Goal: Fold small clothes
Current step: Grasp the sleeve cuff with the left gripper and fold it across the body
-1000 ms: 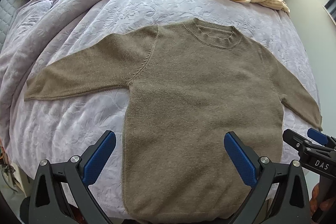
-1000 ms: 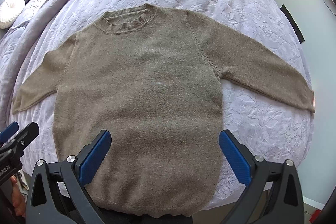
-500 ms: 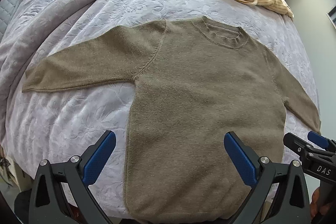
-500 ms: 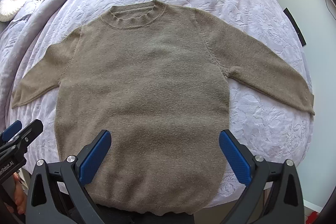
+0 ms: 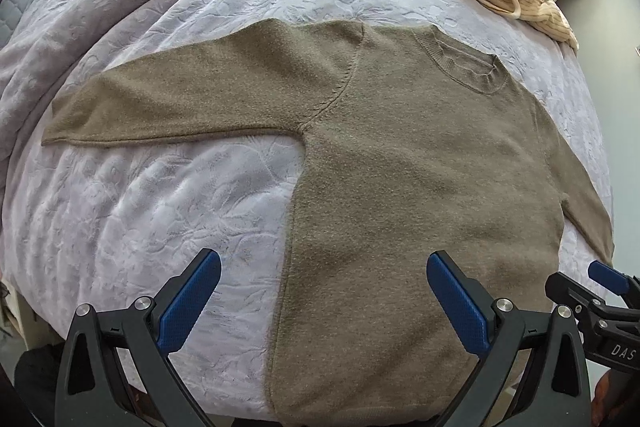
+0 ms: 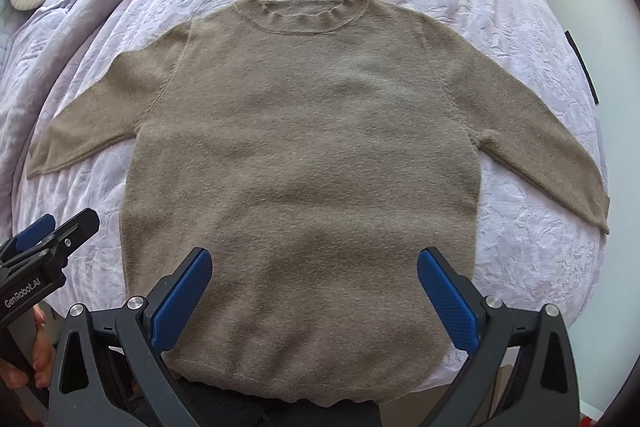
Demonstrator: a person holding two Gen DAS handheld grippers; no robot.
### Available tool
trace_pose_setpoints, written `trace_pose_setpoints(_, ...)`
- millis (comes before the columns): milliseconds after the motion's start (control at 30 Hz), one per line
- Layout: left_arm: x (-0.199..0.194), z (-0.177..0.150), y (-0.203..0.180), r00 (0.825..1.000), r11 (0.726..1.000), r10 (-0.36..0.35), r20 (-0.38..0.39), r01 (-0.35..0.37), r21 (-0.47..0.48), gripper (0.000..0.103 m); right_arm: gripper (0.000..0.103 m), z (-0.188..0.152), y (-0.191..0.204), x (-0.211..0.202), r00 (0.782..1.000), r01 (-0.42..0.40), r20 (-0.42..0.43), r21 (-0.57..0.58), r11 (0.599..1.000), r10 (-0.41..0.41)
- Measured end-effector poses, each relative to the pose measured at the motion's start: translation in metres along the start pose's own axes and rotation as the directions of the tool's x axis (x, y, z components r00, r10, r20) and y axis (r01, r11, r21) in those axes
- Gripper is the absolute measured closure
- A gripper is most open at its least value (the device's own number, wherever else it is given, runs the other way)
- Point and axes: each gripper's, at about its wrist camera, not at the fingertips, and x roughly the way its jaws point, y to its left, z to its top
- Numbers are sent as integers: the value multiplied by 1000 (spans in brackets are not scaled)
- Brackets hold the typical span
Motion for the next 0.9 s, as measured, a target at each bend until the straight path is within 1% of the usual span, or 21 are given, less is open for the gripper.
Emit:
trace_pose_setpoints(100, 5, 1, 20, 999, 999, -33, -6, 33, -38, 0, 1, -2, 15, 2, 1000, -10, -7, -25, 1000, 10)
trace_pose_setpoints(267, 19, 9, 66, 1000, 994, -5, 8, 6, -112, 0, 1, -6, 44, 8, 999, -33, -33, -83, 996, 30)
trace_pose_setpoints(367, 33, 19, 109, 999, 981, -8, 37, 15, -195, 0, 1, -9, 63, 15, 997, -51, -56, -116, 992, 44)
trace_pose_setpoints(467, 47, 29, 153, 998, 960, -2, 66, 21, -280, 0, 1, -13, 84, 21, 996, -66, -72, -158, 985, 55)
trace_pose_setpoints(533, 60, 38, 185, 997, 939, 23, 71, 2, -343, 0, 1, -17, 97, 27, 994, -79, -89, -182, 980, 64)
trace_pose_setpoints(567, 66, 42, 199, 996, 930, 21, 85, 12, -367, 0, 1, -19, 102, 30, 992, -96, -99, -192, 977, 78)
trace_pose_setpoints(600, 72, 45, 214, 995, 917, 10, 103, 32, -398, 0, 1, -22, 109, 33, 990, -113, -109, -202, 973, 93)
trace_pose_setpoints(700, 88, 53, 253, 986, 858, -60, 157, 131, -496, 0, 1, -27, 126, 41, 985, -147, -124, -229, 962, 121)
trace_pose_setpoints(767, 95, 56, 273, 974, 808, -104, 200, 200, -554, 0, 1, -30, 135, 45, 980, -172, -134, -237, 956, 143)
trace_pose_setpoints(800, 96, 58, 278, 967, 790, -119, 226, 230, -569, 0, 1, -31, 139, 47, 977, -192, -137, -240, 952, 162)
trace_pose_setpoints(833, 95, 60, 284, 957, 772, -130, 260, 262, -579, 0, 1, -31, 142, 49, 975, -203, -138, -242, 949, 174)
trace_pose_setpoints(900, 94, 66, 287, 940, 752, -139, 311, 304, -584, 0, 1, -32, 149, 52, 970, -226, -141, -250, 941, 196)
